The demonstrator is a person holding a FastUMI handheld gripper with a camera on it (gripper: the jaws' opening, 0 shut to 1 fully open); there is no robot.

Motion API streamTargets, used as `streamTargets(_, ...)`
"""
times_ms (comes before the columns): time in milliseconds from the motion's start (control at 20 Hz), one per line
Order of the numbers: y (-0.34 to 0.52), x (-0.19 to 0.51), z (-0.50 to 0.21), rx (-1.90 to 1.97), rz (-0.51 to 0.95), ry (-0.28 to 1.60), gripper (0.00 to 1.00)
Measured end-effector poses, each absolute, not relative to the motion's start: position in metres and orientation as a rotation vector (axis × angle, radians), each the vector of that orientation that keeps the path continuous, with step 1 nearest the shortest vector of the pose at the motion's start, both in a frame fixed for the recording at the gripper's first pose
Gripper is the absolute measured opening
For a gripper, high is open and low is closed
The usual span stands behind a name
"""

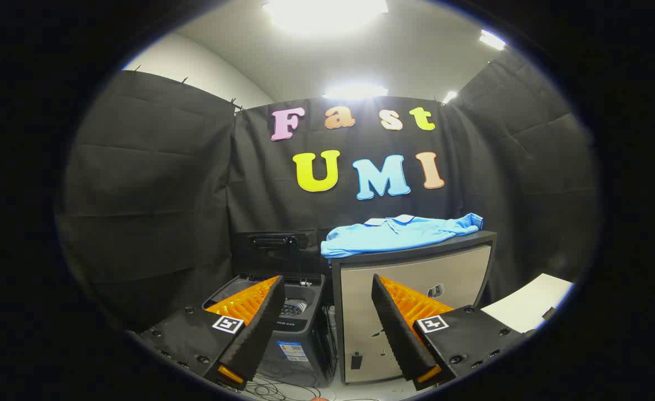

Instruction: Put the clothes into the washing machine and then close the washing machine lid.

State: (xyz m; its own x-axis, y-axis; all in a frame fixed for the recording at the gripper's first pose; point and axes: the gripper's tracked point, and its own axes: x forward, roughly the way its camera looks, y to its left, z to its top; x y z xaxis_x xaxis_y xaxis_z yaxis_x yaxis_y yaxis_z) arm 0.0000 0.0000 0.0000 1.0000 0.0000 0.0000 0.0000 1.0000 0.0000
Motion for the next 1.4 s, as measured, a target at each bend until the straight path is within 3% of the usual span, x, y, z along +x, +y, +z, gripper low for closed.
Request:
streamTargets(1100,0.010,-0.009,-0.001,-0.031,-0.030,0.030,0.97)
streamTargets(1400,0.013,0.015,0.021,-0.074,-0.136,0.023,0.97)
